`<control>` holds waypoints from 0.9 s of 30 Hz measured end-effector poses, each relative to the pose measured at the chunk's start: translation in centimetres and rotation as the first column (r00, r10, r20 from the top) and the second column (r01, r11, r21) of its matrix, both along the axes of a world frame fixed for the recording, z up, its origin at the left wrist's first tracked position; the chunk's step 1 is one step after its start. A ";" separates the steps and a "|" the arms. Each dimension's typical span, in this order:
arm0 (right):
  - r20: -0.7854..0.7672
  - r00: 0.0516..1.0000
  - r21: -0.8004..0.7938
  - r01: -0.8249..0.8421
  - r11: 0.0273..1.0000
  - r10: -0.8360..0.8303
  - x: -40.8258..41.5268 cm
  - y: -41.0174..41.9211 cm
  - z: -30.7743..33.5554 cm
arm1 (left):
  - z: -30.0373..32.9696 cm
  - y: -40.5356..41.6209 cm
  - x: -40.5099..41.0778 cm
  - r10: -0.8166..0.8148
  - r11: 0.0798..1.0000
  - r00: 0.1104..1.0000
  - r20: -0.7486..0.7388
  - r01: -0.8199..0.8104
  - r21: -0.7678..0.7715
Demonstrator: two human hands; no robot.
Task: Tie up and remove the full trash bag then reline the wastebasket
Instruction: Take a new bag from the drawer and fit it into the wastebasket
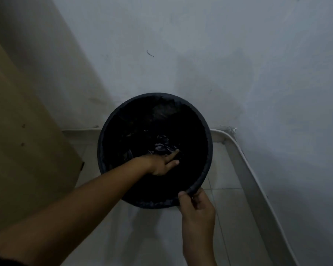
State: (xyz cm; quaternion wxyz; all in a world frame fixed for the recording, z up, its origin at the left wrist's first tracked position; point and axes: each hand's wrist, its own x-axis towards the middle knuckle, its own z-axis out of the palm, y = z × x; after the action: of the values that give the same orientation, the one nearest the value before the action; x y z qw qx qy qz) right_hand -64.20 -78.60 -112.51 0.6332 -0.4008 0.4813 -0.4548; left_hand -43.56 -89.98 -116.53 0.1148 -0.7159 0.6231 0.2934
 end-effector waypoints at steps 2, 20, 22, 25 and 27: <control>-0.008 1.000 -0.027 -0.014 1.000 0.014 0.0 -0.8 0.8 | 3.0 0.7 0.0 -0.085 0.996 0.995 0.060 0.085 -0.007; -0.027 0.997 0.010 -0.075 0.997 0.075 -1.1 -3.5 1.6 | 3.2 -2.3 7.8 -0.451 0.819 0.526 0.721 0.564 0.102; -0.026 0.997 0.015 -0.071 0.997 0.072 -1.2 -3.7 1.4 | 3.6 -2.5 6.8 -0.492 0.797 0.531 0.690 0.594 0.111; -0.023 0.998 0.010 -0.058 0.998 0.058 -1.2 -3.8 1.0 | 4.3 -2.5 5.4 -0.512 0.719 0.503 0.696 0.694 0.028; -0.009 0.998 0.007 -0.055 0.998 0.055 -1.2 -3.7 1.0 | 4.4 -2.5 5.5 -0.465 0.724 0.462 0.755 0.689 0.024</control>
State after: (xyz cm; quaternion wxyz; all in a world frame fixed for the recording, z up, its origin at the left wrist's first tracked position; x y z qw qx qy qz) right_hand -65.41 -82.29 -111.51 0.6445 -0.4138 0.4744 -0.4339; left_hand -38.09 -92.48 -112.15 0.3369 -0.5207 0.7679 -0.1604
